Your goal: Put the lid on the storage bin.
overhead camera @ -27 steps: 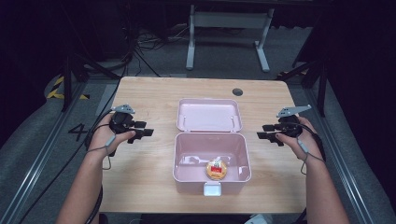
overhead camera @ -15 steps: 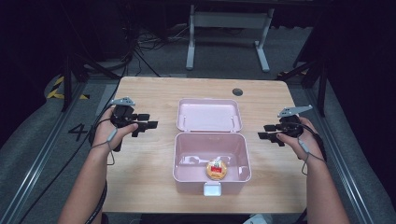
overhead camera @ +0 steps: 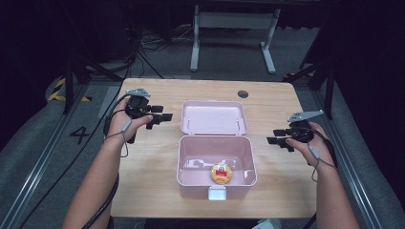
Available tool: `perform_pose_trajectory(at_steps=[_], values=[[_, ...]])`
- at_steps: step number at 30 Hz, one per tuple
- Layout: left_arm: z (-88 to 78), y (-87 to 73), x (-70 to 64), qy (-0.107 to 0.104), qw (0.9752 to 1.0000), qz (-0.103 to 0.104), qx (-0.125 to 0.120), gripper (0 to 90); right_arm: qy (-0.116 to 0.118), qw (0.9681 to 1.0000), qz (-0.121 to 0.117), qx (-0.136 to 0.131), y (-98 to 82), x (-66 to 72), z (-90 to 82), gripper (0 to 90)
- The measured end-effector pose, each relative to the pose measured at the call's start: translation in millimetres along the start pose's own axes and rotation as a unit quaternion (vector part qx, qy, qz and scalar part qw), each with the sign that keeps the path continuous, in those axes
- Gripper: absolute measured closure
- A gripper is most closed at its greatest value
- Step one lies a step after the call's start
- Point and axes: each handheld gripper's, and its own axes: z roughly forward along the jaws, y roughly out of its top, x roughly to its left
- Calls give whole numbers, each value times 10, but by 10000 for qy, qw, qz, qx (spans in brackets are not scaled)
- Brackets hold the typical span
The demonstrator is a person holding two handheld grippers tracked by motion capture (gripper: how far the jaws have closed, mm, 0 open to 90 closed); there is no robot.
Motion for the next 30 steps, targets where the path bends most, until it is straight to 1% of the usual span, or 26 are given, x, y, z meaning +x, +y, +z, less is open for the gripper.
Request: perform_pose_trajectory(at_steps=[3,7,8,11,12,13,14,15,17,18,19,21,23,24,25,26,27,28,29,30], values=[[83,54,30,33,10000,48,8,362,-8,10000,-6,10,-10,3,9,500],[187,111,78,-18,9999,-68,-98,357,-24,10000,-10,67,-27,8,37,494],[202,119,83,-19,9999,-82,-81,356,-26,10000,-17,74,-30,8,38,494],[278,147,113,35,10000,-20,-56,354,-32,10000,-18,52,-30,7,30,491],[299,152,111,40,9999,-90,-35,355,-32,10000,-11,46,-30,8,31,489],[299,152,111,40,9999,-90,-35,355,-32,10000,-11,46,-30,8,31,489],[352,168,132,38,9999,-109,-83,354,-47,10000,-20,54,-30,13,40,489],[352,168,132,38,9999,-109,-83,354,-43,10000,-32,60,-32,15,45,488],[447,187,157,19,9998,-170,-121,354,-32,10000,-49,72,-40,29,57,484],[489,192,163,19,9998,-201,-93,352,-24,10000,-49,75,-44,33,57,483],[489,192,163,19,9998,-201,-93,349,-23,10000,-43,77,-54,35,53,481],[574,195,175,36,9997,-243,-25,347,-25,10000,-37,68,-62,32,46,481],[638,196,193,58,9996,-283,21,342,-61,10000,-9,65,-80,26,28,481],[673,195,208,24,9995,-308,43,341,-75,10000,10,54,-88,25,20,481],[704,195,221,56,9994,-332,59,339,-91,9999,26,52,-107,22,10,477],[726,196,235,49,9994,-327,67,339,-91,9999,26,52,-107,22,10,477],[762,197,245,40,9992,-386,98,340,-92,9999,37,53,-115,24,6,475],[789,199,258,47,9992,-382,114,341,-90,9999,71,60,-129,27,1,474],[816,201,261,25,9990,-431,120,342,-106,9999,67,59,-139,26,-4,473],[847,211,274,40,9990,-415,140,342,-103,9999,87,64,-150,27,-8,471]])
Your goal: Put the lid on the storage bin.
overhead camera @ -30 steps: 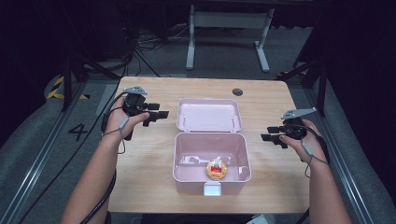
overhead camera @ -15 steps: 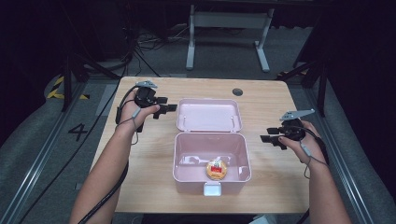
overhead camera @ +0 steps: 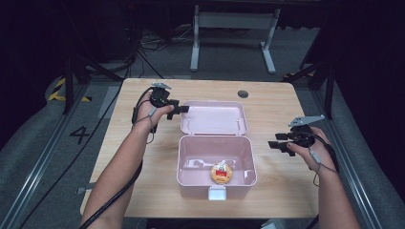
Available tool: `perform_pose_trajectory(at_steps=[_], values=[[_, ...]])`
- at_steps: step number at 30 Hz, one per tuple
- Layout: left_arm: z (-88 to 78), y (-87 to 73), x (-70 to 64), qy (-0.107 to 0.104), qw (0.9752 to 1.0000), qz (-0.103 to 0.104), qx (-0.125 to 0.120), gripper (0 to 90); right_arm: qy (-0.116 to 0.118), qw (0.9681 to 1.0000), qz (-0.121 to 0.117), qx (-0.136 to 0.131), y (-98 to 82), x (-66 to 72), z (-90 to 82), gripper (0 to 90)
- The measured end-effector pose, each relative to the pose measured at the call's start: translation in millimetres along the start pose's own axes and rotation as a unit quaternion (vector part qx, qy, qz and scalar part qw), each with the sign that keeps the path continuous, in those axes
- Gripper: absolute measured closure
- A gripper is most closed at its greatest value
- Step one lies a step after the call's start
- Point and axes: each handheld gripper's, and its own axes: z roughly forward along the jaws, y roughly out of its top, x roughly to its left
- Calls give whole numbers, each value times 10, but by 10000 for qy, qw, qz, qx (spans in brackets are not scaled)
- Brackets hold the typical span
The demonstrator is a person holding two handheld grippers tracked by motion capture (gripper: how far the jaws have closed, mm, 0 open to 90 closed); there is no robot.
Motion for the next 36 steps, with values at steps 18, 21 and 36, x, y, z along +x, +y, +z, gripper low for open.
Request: perform_pose_trajectory(at_steps=[18,21,36], values=[[272,17,-17,-184,9995,-163,183,448,47,9997,176,-136,-92,-44,-91,468],[264,29,-27,-164,9995,-152,211,517,43,9997,197,-152,-94,-48,-99,469],[112,113,-25,-5,9997,-211,-95,704,78,9997,183,-128,-90,-39,-91,475]])
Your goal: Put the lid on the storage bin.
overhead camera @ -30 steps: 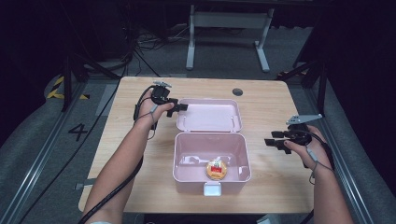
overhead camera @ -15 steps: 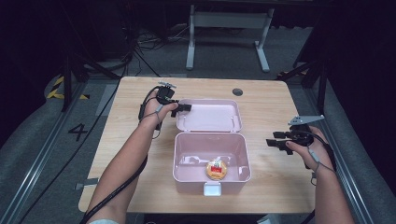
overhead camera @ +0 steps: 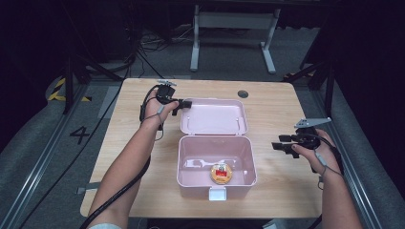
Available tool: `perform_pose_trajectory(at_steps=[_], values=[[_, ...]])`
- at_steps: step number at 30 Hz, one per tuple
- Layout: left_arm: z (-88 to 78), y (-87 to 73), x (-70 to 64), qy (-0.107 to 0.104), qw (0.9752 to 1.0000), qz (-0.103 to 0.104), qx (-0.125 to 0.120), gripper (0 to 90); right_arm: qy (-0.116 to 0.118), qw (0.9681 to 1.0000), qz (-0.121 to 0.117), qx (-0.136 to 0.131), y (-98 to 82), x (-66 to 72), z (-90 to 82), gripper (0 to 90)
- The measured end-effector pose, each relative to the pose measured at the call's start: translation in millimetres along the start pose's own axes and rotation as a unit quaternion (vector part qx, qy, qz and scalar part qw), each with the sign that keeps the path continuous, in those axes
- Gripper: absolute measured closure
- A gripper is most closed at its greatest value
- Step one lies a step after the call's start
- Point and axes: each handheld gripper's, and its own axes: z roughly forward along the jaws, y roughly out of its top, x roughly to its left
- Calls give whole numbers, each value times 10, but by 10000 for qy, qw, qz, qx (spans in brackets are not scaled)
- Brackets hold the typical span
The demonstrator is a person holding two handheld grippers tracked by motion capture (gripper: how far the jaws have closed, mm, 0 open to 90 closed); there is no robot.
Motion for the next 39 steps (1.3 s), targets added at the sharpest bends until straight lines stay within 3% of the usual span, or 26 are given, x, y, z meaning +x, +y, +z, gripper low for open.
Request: perform_pose_trajectory(at_steps=[4,15,25,29,39], values=[[-30,35,-31,53,9999,97,-11,709,3,10000,6,12,-1,1,1,478],[-194,178,-170,288,9975,503,-399,721,123,9999,-1,-36,33,45,-13,494],[-373,277,-302,291,9949,666,-693,729,220,9997,-48,-19,62,83,-57,551],[-468,316,-368,256,9936,752,-807,737,318,9994,-100,24,86,125,-70,573],[-708,362,-567,266,9873,1140,-1072,752,533,9984,-191,90,158,233,-88,601]])
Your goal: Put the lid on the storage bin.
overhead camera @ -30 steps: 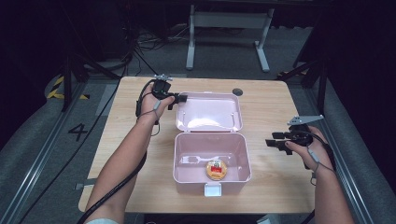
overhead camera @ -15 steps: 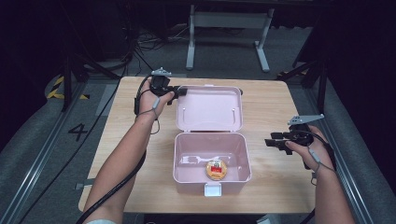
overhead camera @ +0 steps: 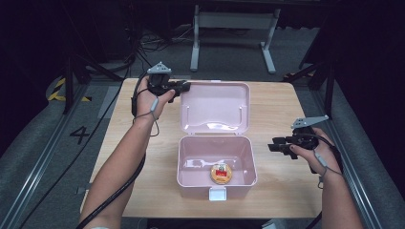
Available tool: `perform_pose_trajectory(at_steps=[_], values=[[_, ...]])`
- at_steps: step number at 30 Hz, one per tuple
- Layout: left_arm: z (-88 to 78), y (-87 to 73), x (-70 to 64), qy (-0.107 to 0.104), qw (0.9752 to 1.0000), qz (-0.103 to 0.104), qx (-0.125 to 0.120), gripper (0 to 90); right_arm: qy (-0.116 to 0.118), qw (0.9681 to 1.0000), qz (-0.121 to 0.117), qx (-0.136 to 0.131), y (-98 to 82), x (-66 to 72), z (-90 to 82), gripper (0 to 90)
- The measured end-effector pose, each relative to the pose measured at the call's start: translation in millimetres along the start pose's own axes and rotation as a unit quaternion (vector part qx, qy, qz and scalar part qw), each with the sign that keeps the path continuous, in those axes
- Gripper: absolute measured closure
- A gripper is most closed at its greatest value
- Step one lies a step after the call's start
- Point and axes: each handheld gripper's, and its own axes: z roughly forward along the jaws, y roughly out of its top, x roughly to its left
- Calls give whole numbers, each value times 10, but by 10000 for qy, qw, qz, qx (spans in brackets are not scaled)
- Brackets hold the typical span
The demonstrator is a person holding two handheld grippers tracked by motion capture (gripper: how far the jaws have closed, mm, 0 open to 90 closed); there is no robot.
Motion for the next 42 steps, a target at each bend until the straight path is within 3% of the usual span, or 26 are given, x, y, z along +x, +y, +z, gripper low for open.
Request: perform_pose_trajectory(at_steps=[7,28,42], values=[[-150,63,-118,-37,9996,238,-144,752,180,9998,56,-1,54,68,-32,647],[-454,132,-308,-264,9979,565,-168,734,347,9993,-87,138,101,141,-19,678],[-677,96,-531,-442,9947,878,-311,693,377,9991,-126,124,119,183,-46,689]])
